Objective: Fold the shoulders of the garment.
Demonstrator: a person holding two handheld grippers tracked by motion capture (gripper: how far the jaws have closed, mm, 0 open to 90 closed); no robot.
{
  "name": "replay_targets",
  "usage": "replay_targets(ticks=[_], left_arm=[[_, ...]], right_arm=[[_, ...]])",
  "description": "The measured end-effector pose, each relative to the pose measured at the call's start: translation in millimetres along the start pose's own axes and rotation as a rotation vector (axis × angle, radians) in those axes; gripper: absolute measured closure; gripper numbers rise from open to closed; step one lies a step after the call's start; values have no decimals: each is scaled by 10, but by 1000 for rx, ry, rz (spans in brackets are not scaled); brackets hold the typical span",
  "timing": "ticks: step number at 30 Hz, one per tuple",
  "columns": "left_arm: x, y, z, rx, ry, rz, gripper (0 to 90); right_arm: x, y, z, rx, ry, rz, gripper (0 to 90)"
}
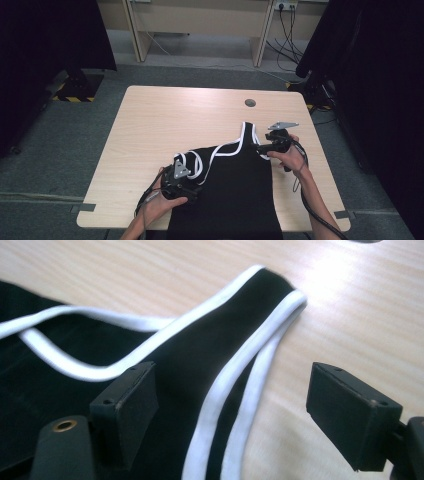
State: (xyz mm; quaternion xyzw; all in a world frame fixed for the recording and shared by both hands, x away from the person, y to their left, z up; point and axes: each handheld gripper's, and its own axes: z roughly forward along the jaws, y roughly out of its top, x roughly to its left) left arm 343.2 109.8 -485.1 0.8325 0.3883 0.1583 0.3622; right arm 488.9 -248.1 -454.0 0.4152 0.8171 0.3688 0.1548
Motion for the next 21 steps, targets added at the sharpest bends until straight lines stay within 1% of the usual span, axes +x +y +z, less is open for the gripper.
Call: replay_targets(ticks=[4,6,10,11,15,18,20,21], left_arm=[[0,0,0,0,0,0,0],[0,0,0,0,1,0,0],[0,0,0,0,0,0,0],[0,0,0,0,0,0,0],[-1,0,0,0,1,0,0],[-2,0,0,0,1,-1,0],[-1,0,0,0,1,0,0],[-1,0,1,-1,0,-1,0]], right_arm=[[-28,42,89,0,7,29,219],[-45,56,133,3,0,25,223],[-75,93,223,8,-6,37,231],[-81,105,240,10,-9,31,231],[-95,182,317,7,-16,41,239],[-90,229,345,0,-24,42,270],[-79,244,367,14,-29,36,286],[-80,249,380,26,-33,30,309]])
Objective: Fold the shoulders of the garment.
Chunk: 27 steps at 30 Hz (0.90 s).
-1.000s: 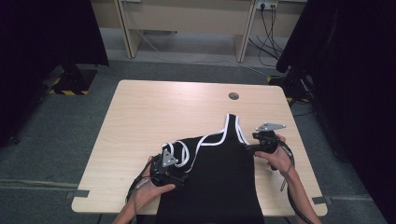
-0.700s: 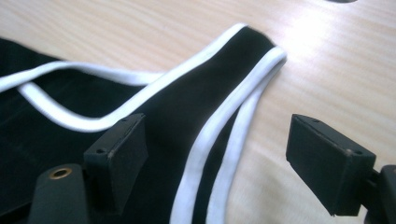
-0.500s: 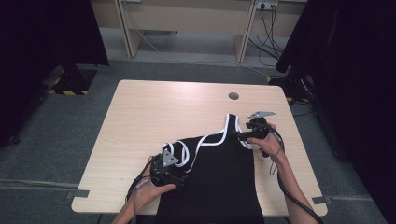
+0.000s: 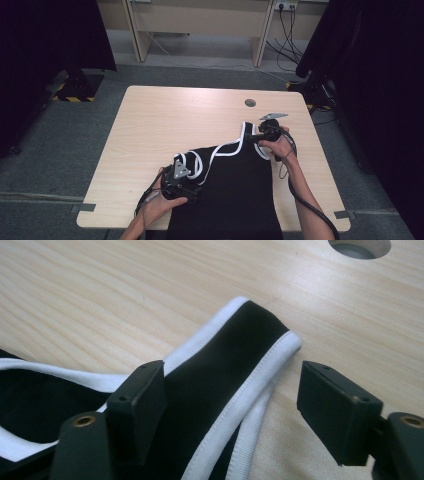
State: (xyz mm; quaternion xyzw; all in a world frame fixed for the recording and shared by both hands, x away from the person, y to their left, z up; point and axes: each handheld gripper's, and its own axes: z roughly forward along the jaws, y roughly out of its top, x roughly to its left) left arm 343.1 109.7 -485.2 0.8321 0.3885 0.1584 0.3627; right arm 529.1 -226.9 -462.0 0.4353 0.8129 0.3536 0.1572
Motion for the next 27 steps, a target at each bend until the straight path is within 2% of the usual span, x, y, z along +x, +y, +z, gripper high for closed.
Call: replay_targets(ticks=[3,5,6,10,12,14,16,22,25,27], left_arm=[[0,0,0,0,1,0,0],[0,0,0,0,0,0,0],[0,0,0,0,0,-1,0],[1,0,-1,1,1,2,0],[1,0,-1,1,1,2,0],[0,0,-1,1,1,0,0],[0,0,-1,1,0,-1,0],[0,0,-1,1,1,0,0],[1,0,-1,1,1,1,0],[1,0,-1,1,0,1,0]], right_arm=[[-12,5,59,29,-27,-10,344],[-7,-20,103,33,-24,-32,392],[-3,-29,110,18,-16,-40,435],[-8,-44,77,9,14,-58,738],[-10,-59,69,5,41,-56,817],[-16,-62,60,1,49,-61,833],[-2,-67,19,-25,70,-62,837],[98,3,-302,-122,100,-112,838],[159,-2,-401,-148,107,-131,836],[237,-43,-503,-184,122,-149,830]])
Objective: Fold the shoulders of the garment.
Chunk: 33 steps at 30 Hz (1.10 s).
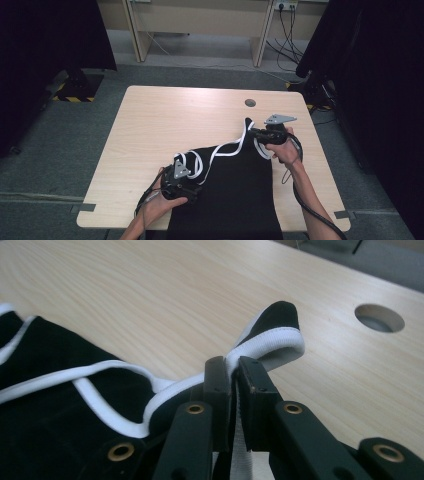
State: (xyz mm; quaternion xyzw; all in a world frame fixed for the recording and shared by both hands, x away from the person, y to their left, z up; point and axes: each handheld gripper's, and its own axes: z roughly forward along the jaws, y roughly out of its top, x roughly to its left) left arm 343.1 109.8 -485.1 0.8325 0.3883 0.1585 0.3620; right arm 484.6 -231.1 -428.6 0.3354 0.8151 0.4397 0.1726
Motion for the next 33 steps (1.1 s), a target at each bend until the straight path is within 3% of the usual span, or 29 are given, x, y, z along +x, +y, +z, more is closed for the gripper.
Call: replay_targets(ticks=[8,11,19,24,30,33], left_arm=[[0,0,0,0,0,0,0],[0,0,0,0,0,0,0],[0,0,0,0,0,0,0],[0,0,0,0,0,0,0],[0,-1,-1,0,0,0,0],[1,-2,-3,1,1,0,0]], right_arm=[[280,-179,-189,-57,57,-45,797],[361,-260,-243,-49,83,-58,782],[432,-293,-419,-80,99,-7,587],[488,-251,-340,-31,81,-44,529],[640,-192,-222,8,117,-49,492],[712,-210,-183,58,117,-73,492]])
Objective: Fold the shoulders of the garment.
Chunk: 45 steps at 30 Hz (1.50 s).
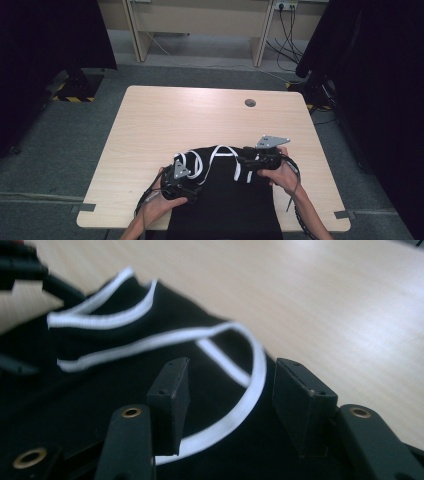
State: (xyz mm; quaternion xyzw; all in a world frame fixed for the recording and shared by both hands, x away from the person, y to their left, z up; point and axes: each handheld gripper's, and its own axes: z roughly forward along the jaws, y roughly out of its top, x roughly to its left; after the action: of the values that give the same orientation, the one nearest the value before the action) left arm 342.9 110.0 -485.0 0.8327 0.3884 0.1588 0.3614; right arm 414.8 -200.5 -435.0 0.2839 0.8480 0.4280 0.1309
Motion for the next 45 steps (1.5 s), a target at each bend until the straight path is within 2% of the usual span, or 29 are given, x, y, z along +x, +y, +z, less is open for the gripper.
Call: replay_targets(ticks=[4,8,10,13,16,18,21,23,27,30,32,33,35,40,45], left_arm=[[0,-1,-1,0,0,0,0],[0,-1,-1,0,0,0,0],[0,-1,0,0,0,0,0],[0,-1,-1,0,0,0,0],[1,0,-1,0,-1,0,0],[1,-1,-2,0,-3,0,0],[30,-10,-16,-9,-30,-8,0],[37,-21,-30,-15,-36,-14,2],[-6,-76,-109,-38,-39,3,28],[-40,-115,-182,-43,-58,-3,28],[-64,-127,-206,-34,-61,8,28],[-70,-134,-205,-30,-60,16,28],[-61,-150,-180,-10,-57,21,29],[-53,-144,-155,-8,-39,34,28],[-20,-119,-128,-7,-31,27,27]], right_arm=[[66,-148,17,81,-23,-27,495],[63,-362,73,171,-49,-36,495],[33,-410,72,137,-42,-3,495],[9,-401,22,138,-69,-13,458],[4,-401,-106,85,-80,16,428],[20,-433,-197,68,-86,33,413],[66,-529,-292,70,-90,49,391],[97,-589,-334,91,-84,54,373],[134,-684,-393,112,-85,70,348],[162,-739,-420,121,-86,80,338],[180,-776,-430,135,-87,78,336],[185,-796,-431,146,-92,75,335],[185,-828,-442,134,-98,75,335],[168,-848,-438,119,-109,70,339],[106,-825,-411,120,-104,68,335]])
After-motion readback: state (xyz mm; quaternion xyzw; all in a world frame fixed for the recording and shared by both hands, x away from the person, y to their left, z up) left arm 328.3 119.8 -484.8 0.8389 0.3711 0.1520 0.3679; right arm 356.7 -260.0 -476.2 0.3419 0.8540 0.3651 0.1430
